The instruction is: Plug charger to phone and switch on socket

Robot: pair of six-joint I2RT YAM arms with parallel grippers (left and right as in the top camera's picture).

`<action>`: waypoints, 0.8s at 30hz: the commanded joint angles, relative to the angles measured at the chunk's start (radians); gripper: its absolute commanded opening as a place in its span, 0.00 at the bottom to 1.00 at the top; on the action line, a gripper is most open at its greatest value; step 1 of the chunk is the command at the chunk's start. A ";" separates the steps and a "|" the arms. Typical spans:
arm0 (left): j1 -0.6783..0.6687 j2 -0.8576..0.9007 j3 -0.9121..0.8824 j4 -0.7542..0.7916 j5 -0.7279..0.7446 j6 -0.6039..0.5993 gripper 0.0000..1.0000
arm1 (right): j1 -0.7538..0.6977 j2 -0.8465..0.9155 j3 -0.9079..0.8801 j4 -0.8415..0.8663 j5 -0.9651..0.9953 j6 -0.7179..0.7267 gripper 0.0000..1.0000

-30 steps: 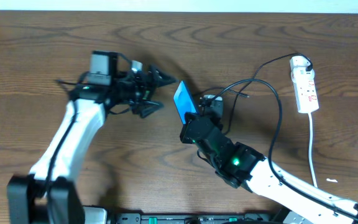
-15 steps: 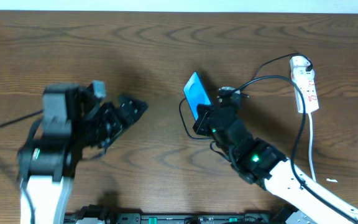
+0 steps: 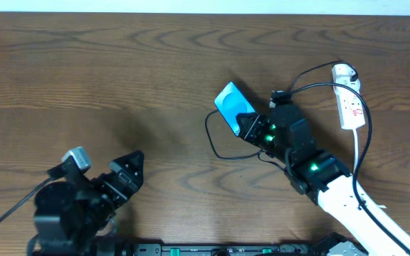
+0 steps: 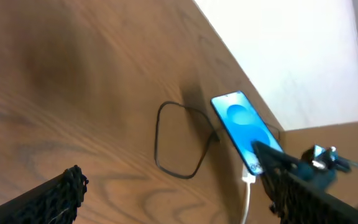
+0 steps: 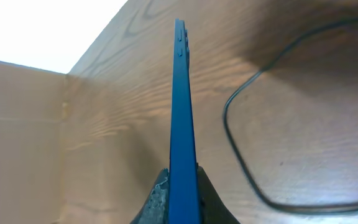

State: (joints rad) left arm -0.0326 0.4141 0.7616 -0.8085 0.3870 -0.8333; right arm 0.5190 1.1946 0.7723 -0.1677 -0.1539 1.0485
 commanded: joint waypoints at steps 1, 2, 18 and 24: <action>0.005 0.002 -0.084 0.095 0.094 -0.097 0.98 | -0.049 -0.024 0.010 0.007 -0.183 0.136 0.01; 0.005 0.006 -0.106 0.134 0.109 -0.114 0.98 | -0.063 -0.024 0.007 0.007 -0.212 0.145 0.01; 0.005 0.066 -0.149 0.285 0.164 -0.224 0.98 | -0.152 -0.024 -0.146 0.162 -0.380 0.175 0.01; 0.005 0.085 -0.150 0.288 0.179 -0.242 0.98 | -0.152 -0.024 -0.147 0.181 -0.388 0.175 0.01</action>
State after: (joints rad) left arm -0.0326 0.4908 0.6136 -0.5262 0.5415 -1.0588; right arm 0.3752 1.1927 0.6197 -0.0090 -0.5064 1.2137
